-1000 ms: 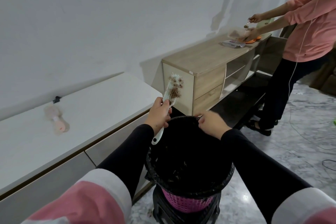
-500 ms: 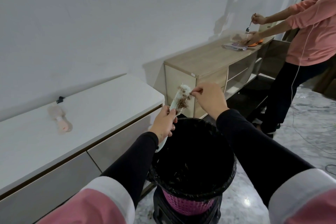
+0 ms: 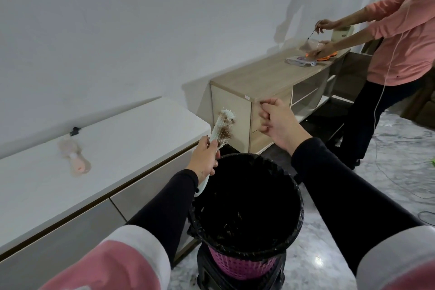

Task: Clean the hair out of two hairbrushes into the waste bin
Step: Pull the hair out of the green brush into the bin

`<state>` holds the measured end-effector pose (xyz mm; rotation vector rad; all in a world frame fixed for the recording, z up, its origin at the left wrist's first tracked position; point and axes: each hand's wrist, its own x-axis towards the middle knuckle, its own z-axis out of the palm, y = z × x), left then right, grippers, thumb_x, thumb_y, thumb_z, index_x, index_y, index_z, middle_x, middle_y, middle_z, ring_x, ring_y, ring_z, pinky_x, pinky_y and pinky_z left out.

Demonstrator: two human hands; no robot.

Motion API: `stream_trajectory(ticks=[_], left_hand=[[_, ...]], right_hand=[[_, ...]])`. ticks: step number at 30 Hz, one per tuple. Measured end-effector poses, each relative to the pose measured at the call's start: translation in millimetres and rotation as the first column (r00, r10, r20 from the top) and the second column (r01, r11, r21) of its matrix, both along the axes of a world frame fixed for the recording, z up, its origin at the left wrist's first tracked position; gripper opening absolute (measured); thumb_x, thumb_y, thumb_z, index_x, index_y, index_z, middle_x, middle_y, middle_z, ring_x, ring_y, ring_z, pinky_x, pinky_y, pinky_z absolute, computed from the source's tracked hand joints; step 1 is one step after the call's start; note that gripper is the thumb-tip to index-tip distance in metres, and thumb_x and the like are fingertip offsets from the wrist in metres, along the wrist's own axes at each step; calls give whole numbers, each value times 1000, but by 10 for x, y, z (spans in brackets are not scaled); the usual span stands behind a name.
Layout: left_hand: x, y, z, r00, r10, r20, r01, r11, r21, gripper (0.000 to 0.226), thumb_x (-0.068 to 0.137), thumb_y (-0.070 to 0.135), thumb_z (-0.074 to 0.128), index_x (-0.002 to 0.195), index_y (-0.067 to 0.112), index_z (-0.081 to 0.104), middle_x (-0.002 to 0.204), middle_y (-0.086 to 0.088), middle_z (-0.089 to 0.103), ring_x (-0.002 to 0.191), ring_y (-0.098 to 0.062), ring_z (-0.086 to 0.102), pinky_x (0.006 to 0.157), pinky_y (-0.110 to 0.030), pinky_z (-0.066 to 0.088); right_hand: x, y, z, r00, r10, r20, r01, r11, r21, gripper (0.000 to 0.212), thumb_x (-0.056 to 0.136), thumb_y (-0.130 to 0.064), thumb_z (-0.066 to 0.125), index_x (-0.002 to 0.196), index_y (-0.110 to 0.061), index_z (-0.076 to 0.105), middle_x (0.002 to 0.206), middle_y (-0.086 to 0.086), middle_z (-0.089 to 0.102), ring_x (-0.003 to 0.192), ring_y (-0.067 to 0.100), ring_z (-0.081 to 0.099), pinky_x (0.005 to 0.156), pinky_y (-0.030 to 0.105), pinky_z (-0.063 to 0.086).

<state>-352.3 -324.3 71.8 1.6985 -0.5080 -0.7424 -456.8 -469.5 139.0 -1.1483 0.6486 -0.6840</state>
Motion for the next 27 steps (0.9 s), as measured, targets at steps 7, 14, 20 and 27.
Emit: stream_trajectory(ticks=[7,14,20,27], left_hand=[[80,-20,85,997,27,69,-26,1000,-11,17,100,28,34,89,15,36,76,-2,42,49,-12,28,43,-23,21],[-19,-54,58,996,-39,76,39,999,8,13,101,29,34,102,16,38,74,-1,43,51,-12,26,45,-23,19],[-113,-50,-41,983,-148,110,146,989,25,14,102,29,34,97,16,40,72,0,43,49,-11,28,40,-20,22],[-107,-24,-100,982,-167,94,162,985,50,14,101,29,35,95,19,43,72,0,44,48,-10,29,40,-20,22]], right_hand=[[-222,123,-119,233,-62,-970,-860,452,-235,33,92,-4,47,119,-17,62,112,5,62,98,24,55,79,23,43],[31,70,-25,829,-252,-499,-263,611,-747,19,93,-21,48,99,-25,66,97,-3,64,92,17,61,81,29,46],[223,-15,31,728,-283,-624,-515,374,-771,34,96,-31,44,127,-28,56,129,9,46,125,28,39,102,40,35],[226,-23,27,825,-281,-491,-314,495,-810,16,91,-29,57,97,-23,70,102,-5,56,105,17,50,90,31,37]])
